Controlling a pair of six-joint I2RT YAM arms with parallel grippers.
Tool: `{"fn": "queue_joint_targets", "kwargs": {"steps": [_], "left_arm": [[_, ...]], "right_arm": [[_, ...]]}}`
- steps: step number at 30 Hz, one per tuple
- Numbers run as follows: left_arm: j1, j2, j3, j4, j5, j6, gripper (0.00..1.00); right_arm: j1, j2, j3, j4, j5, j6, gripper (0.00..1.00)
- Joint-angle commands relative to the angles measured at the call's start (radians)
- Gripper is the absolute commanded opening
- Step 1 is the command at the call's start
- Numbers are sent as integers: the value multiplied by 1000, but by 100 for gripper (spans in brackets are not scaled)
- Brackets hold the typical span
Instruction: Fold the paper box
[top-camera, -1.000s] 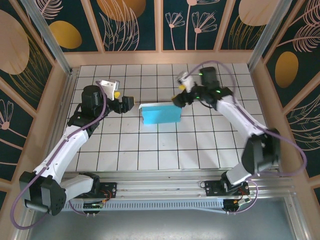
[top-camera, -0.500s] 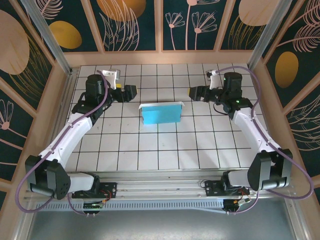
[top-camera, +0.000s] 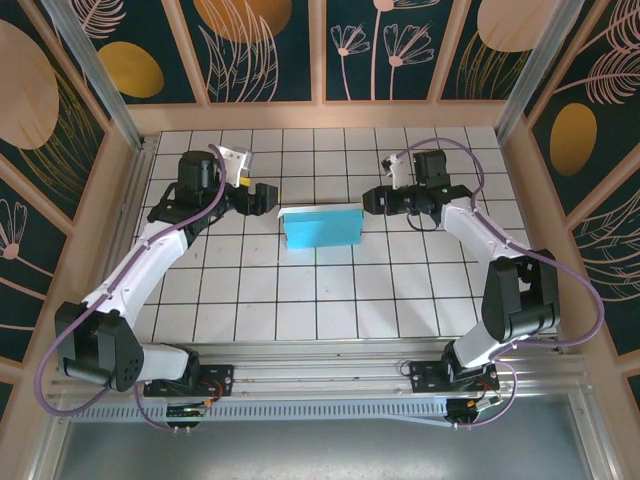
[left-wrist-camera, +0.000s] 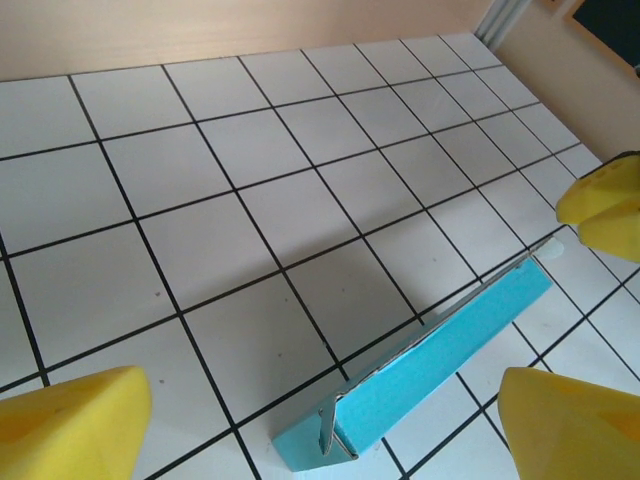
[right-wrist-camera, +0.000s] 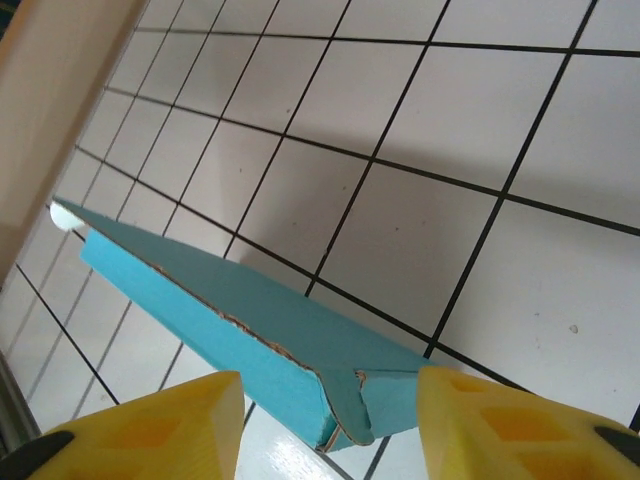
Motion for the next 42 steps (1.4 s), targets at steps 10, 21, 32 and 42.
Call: {"fn": "queue_joint_targets", "kwargs": {"steps": [10,21,32,42], "left_arm": [[0,23,-1,-11,66,15,89],[0,22,-28,11,90,-32,87],[0,37,-47,73,109,-94,87],[0,67,-48,78,145,-98,86]], "right_arm": [[46,13,-13,36,25,-40,38],[46,4,-38,48,68,-57,42],[48,3,-39,55,62,-69,35],[53,-1,-41,49,79,-57,31]]}}
